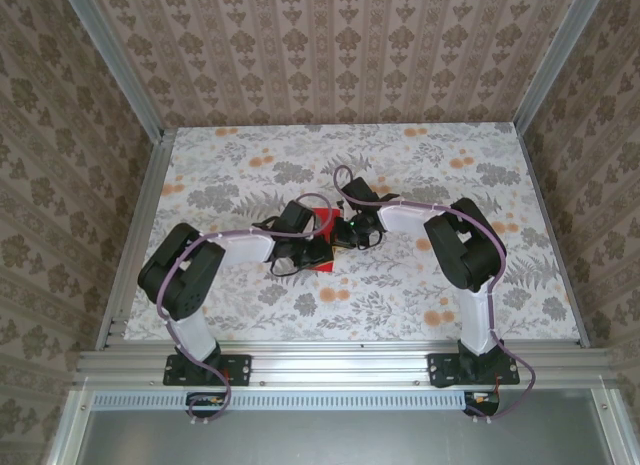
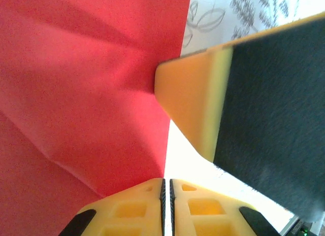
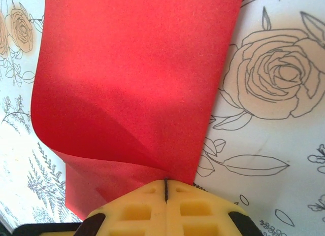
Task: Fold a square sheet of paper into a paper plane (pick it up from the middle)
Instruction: Fold the triangle a second time at the center of the table.
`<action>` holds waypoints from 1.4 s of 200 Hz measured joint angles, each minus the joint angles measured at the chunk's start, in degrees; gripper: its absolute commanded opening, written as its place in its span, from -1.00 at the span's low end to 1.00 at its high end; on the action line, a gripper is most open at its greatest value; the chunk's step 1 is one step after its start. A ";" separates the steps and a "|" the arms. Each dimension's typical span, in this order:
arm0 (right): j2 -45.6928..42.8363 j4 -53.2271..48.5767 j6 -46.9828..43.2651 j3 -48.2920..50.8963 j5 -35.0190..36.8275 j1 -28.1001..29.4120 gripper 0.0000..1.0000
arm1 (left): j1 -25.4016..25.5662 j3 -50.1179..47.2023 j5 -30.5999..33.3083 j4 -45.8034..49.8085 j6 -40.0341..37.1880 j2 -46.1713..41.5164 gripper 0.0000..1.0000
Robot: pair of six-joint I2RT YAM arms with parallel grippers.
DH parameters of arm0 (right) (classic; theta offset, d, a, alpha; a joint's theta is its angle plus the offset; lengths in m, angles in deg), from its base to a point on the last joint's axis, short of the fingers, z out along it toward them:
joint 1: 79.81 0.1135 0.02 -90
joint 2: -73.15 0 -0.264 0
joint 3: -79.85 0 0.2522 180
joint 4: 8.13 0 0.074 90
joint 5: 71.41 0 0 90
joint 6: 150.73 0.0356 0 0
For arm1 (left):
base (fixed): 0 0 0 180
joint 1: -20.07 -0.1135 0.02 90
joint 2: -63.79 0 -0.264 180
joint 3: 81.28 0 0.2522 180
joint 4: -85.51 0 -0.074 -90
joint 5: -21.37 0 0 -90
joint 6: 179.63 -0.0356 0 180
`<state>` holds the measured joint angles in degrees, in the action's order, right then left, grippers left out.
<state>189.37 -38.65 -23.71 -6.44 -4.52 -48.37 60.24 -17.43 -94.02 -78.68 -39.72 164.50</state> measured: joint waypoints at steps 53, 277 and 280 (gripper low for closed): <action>0.00 0.00 0.79 0.00 0.02 0.00 -0.92 | 0.63 -1.44 -0.55 -2.49 0.52 0.90 -0.77; 0.11 0.24 2.21 0.02 -1.09 -0.81 -0.87 | -3.43 -6.10 -2.40 -6.64 1.38 -8.70 -0.58; 0.11 0.26 2.23 0.04 -1.14 -0.81 -0.87 | -3.69 -6.19 -2.23 -6.69 1.44 -8.72 -0.59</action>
<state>189.48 -38.39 -21.48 -6.40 -5.66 -49.18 56.54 -23.62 -96.25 -85.37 -38.28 155.78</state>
